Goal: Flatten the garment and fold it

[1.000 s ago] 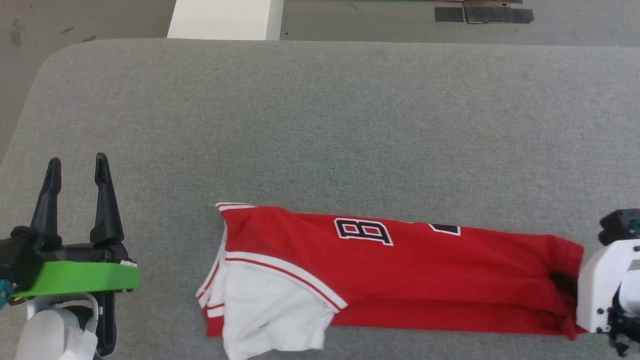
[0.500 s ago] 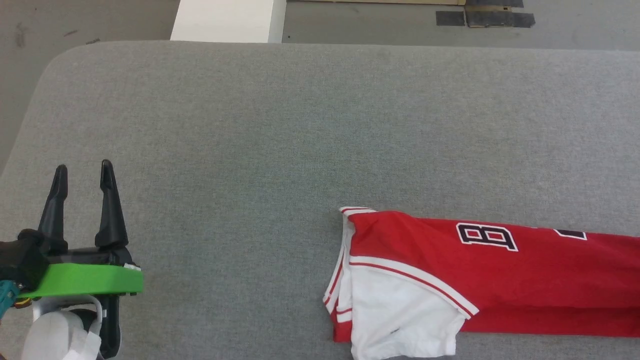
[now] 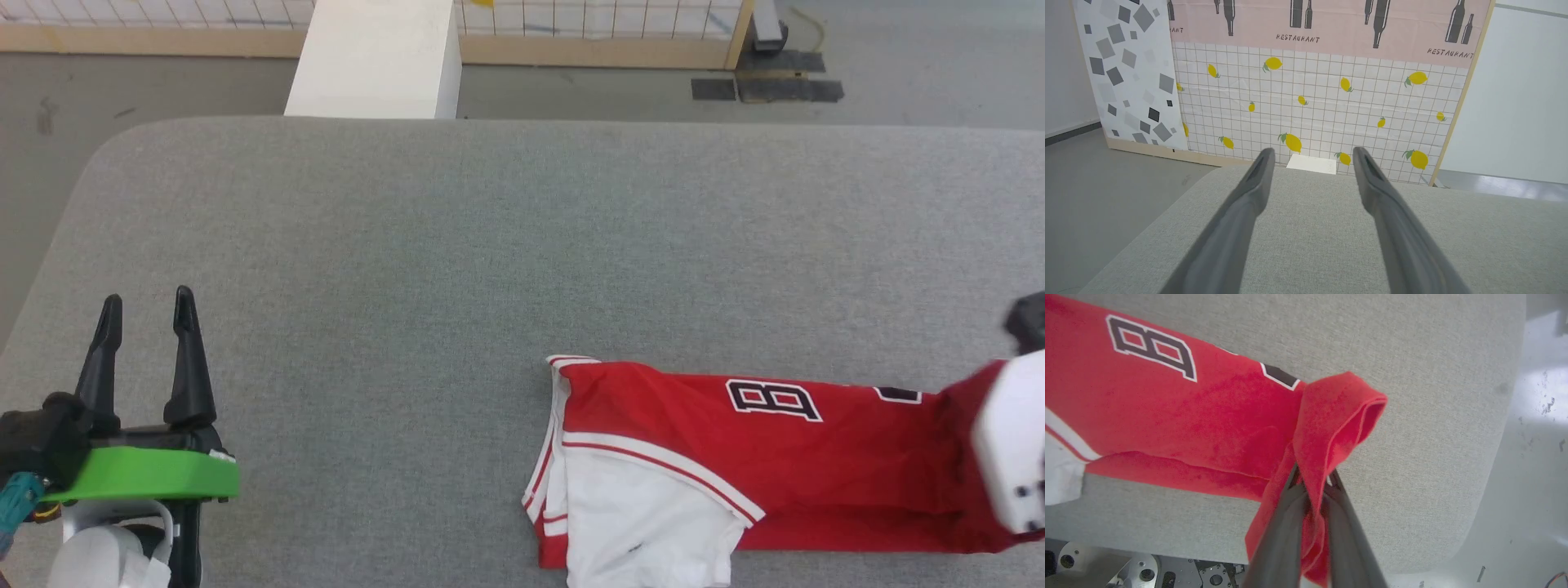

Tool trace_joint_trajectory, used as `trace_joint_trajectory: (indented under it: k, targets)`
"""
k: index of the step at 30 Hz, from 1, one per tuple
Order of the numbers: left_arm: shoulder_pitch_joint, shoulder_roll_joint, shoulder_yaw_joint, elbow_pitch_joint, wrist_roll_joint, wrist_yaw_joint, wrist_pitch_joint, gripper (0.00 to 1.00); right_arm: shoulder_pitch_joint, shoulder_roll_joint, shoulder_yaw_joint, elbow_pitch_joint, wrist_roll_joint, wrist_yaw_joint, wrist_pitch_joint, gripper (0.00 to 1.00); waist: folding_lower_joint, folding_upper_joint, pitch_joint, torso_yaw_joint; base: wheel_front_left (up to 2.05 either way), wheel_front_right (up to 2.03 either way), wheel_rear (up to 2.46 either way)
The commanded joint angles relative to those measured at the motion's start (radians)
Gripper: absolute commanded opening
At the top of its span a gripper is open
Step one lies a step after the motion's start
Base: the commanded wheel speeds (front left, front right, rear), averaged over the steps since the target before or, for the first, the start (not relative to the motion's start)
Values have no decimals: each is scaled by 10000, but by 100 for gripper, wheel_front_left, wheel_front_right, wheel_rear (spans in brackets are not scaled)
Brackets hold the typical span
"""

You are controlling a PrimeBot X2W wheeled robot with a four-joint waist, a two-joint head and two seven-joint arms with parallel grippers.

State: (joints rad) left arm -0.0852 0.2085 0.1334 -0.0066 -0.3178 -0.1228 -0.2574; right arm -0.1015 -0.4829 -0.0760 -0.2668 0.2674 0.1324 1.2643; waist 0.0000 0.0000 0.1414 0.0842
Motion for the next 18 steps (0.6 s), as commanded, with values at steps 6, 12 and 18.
trace_joint_trajectory:
  k: [6,12,18]
  targets:
    - [135,-23,-104,90,-53,-55,-43,100,-388,650,1600,-445,585,-17,14,0,0,0,-190,43,0,0,0]
    - [174,4,-225,179,-152,-64,-43,100,-1068,1589,3127,533,895,-17,-854,0,0,0,-234,271,0,0,0]
    - [158,-17,-327,268,-232,-68,-43,100,-1834,2418,4245,1941,896,-17,-1884,0,0,0,-214,551,0,0,0]
